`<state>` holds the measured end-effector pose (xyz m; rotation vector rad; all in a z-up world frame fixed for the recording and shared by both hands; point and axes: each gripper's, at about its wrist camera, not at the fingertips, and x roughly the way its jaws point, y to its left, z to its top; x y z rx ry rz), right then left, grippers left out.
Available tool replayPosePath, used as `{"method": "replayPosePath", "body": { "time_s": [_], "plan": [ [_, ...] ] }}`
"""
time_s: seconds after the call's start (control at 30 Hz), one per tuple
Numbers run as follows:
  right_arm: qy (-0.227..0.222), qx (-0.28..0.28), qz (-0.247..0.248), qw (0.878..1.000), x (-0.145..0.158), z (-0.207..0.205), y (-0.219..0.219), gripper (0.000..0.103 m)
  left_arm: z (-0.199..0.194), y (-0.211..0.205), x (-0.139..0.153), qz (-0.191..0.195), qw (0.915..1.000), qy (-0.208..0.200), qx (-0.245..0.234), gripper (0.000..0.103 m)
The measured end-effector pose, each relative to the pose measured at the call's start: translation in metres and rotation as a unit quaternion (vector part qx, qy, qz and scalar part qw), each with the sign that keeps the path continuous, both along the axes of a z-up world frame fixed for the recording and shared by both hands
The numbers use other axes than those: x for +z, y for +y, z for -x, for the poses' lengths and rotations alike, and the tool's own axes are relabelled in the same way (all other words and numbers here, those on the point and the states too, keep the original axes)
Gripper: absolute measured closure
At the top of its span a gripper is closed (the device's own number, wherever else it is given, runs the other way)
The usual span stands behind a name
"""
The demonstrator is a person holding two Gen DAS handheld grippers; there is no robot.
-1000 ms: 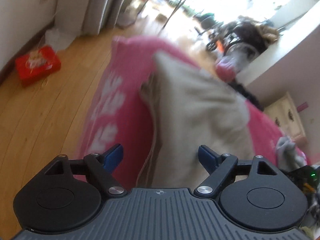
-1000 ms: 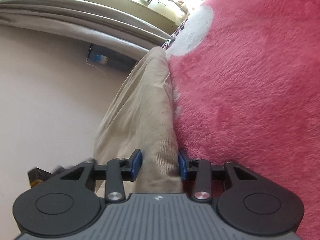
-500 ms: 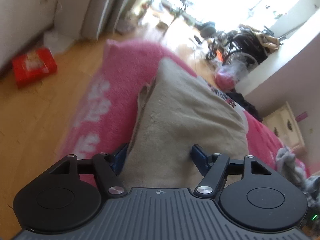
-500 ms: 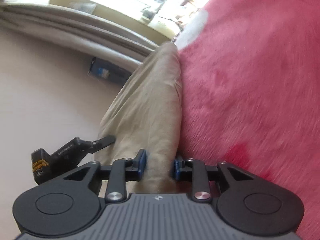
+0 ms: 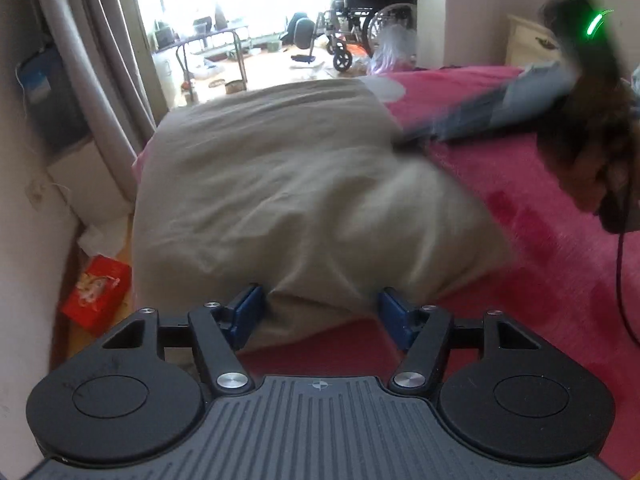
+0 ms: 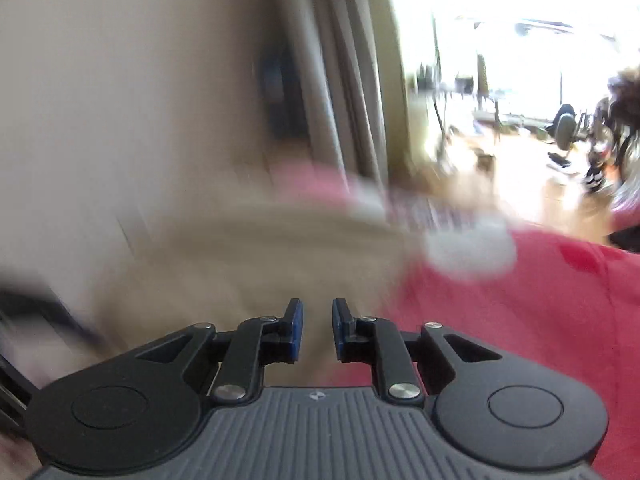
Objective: Fold clothes
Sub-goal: 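Carry the trousers to the bed head, lower them and open both grippers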
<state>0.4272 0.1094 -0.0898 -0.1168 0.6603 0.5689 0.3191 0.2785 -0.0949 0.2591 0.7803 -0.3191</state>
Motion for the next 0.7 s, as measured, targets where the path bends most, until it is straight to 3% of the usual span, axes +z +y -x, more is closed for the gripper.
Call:
{"method": "replayPosePath", "body": {
  "time_s": [0.03, 0.17, 0.3, 0.4, 0.47, 0.53, 0.57, 0.7],
  "plan": [
    [-0.012, 0.006, 0.014, 1.000, -0.012, 0.003, 0.002, 0.088, 0.003, 0.001, 0.002, -0.002, 1.0000, -0.006, 0.002, 0.039],
    [-0.029, -0.001, -0.007, 1.000, 0.010, 0.003, 0.006, 0.088, 0.020, 0.010, 0.024, 0.007, 0.9989, -0.045, 0.005, 0.039],
    [-0.051, -0.011, -0.047, 0.997, 0.033, -0.003, 0.000, 0.088, 0.034, 0.011, 0.051, 0.077, 0.9928, -0.092, 0.000, 0.034],
    [-0.039, -0.024, -0.050, 0.998, 0.028, -0.027, 0.002, 0.088, 0.012, -0.004, 0.028, 0.104, 0.9936, -0.043, -0.009, 0.034],
    [-0.012, -0.054, -0.028, 0.998, 0.013, -0.049, -0.001, 0.089, 0.001, -0.012, 0.004, 0.102, 0.9947, -0.013, 0.000, 0.033],
    [0.023, -0.074, -0.017, 0.997, -0.007, -0.074, 0.001, 0.096, 0.004, -0.022, -0.006, 0.083, 0.9959, -0.034, -0.003, 0.026],
    [0.020, -0.078, -0.016, 0.997, -0.005, -0.079, 0.003, 0.097, 0.006, -0.026, -0.006, 0.075, 0.9963, -0.043, -0.005, 0.025],
    [0.007, -0.088, -0.043, 0.995, 0.013, -0.080, 0.000, 0.093, 0.015, -0.020, 0.005, 0.107, 0.9931, -0.048, 0.001, 0.026]
  ]
}}
